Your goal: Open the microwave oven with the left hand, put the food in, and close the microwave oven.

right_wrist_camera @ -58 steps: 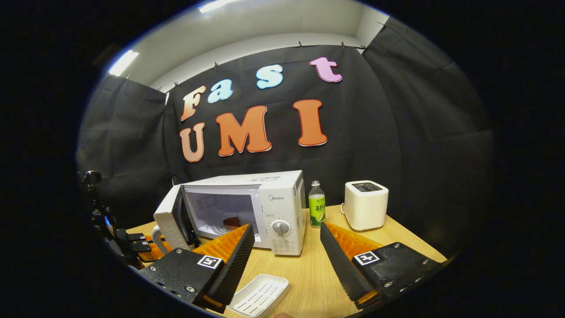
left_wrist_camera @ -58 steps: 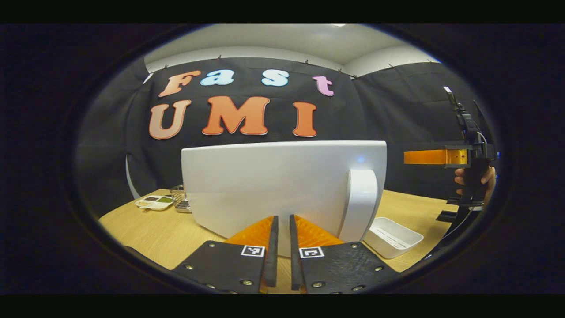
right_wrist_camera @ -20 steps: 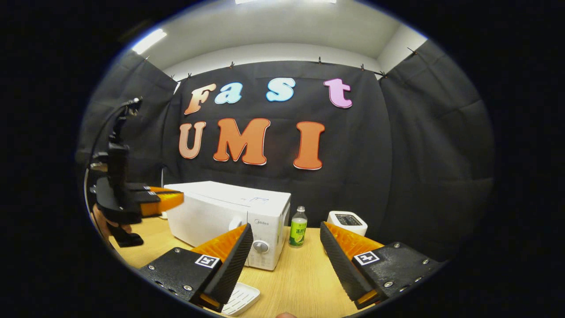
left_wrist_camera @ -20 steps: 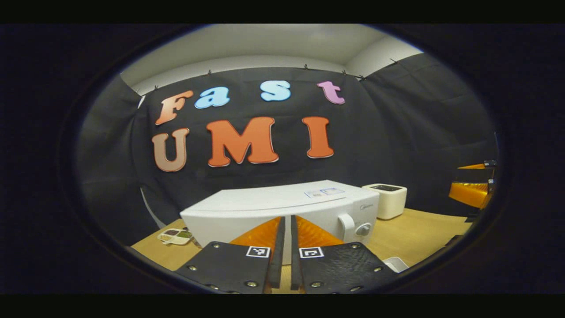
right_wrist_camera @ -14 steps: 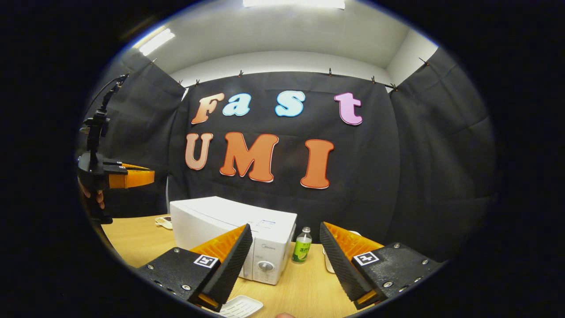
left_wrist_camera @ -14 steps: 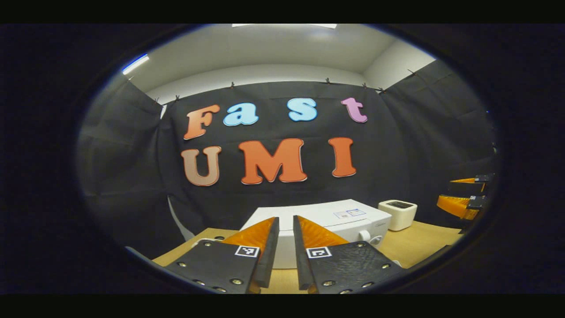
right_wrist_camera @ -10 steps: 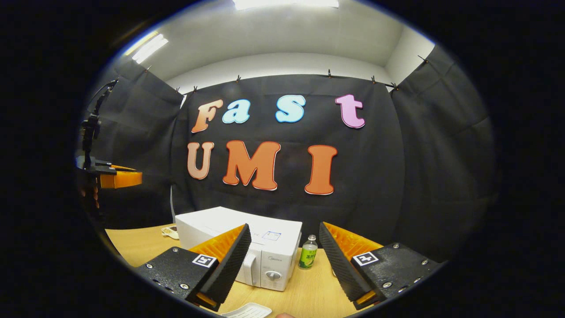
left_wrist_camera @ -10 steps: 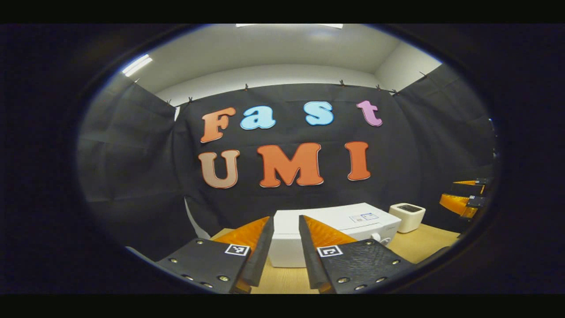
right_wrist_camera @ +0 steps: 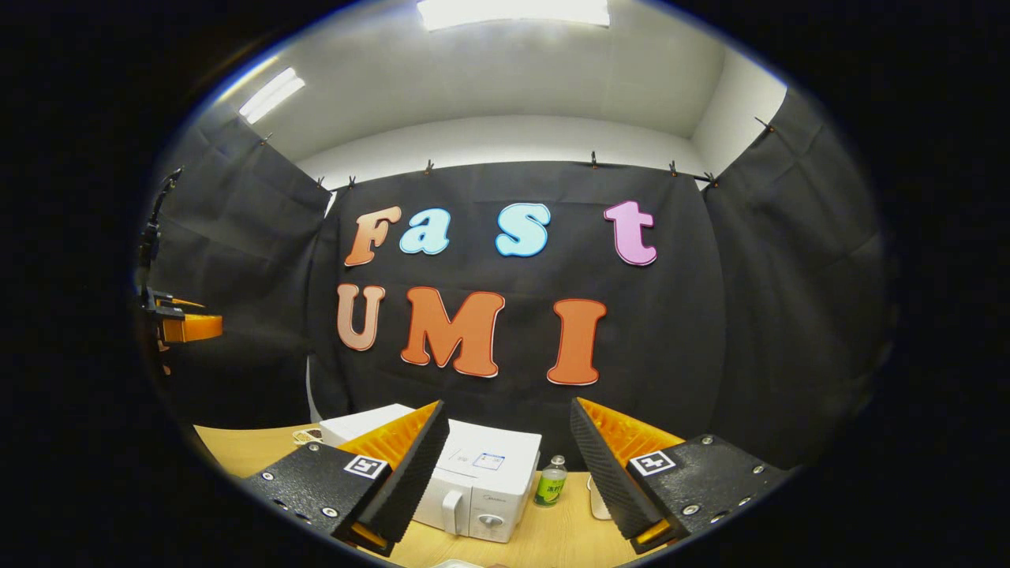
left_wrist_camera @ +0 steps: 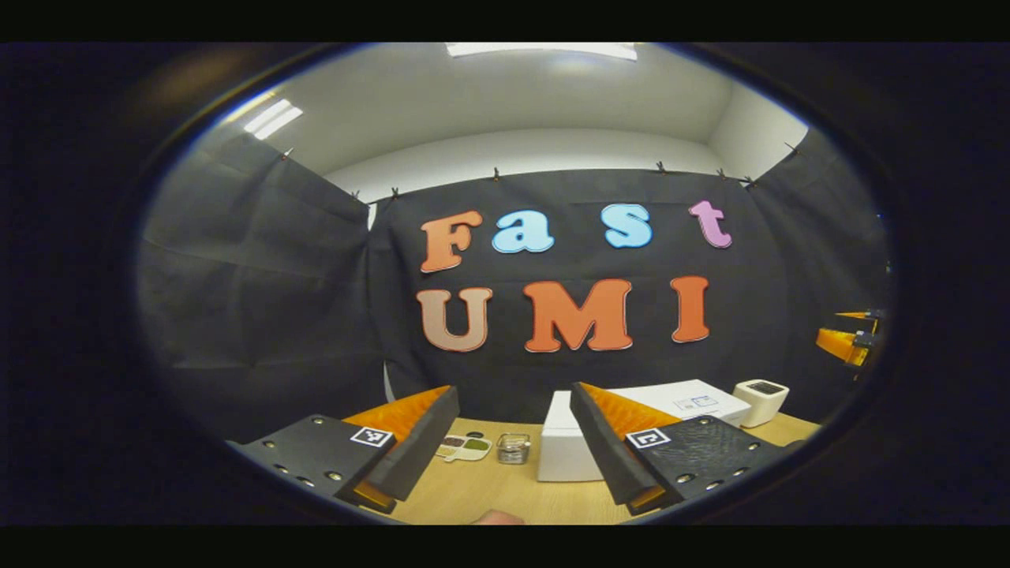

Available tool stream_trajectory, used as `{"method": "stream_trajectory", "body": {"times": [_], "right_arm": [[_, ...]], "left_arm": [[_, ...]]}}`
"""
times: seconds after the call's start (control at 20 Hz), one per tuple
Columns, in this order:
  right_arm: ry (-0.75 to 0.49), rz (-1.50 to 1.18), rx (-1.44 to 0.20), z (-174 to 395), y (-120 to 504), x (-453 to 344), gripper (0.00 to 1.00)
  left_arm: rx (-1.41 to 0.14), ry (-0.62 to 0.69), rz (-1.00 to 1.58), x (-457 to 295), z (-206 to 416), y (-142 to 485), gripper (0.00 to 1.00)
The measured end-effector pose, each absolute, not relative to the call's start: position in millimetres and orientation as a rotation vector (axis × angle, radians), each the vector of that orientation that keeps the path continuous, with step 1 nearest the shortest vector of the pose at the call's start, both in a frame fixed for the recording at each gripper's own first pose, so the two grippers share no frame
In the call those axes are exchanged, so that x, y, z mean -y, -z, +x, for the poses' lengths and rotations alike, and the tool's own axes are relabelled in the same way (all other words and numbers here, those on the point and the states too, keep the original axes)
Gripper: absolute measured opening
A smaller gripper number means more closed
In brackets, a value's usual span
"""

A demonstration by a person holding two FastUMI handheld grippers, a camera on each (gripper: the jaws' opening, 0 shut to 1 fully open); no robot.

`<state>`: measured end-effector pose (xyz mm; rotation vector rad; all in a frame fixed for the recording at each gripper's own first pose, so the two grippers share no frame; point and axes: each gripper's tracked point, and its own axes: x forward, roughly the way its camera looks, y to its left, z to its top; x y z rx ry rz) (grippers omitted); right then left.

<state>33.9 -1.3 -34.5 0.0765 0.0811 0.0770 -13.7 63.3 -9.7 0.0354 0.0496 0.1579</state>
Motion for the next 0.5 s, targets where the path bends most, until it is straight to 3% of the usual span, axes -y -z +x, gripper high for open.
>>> {"method": "stream_trajectory", "body": {"times": [0.25, 0.5], "right_arm": [[-0.067, 0.103, -0.088, 36.4, 35.3, 5.9, 0.95], [-0.07, 0.11, -0.081, 38.2, 33.1, 9.7, 0.95]], "left_arm": [[-0.05, -0.154, 0.054, -64.9, -17.7, 9.0, 0.94], [-0.043, -0.145, 0.07, -59.5, -15.8, 9.4, 0.91]]}}
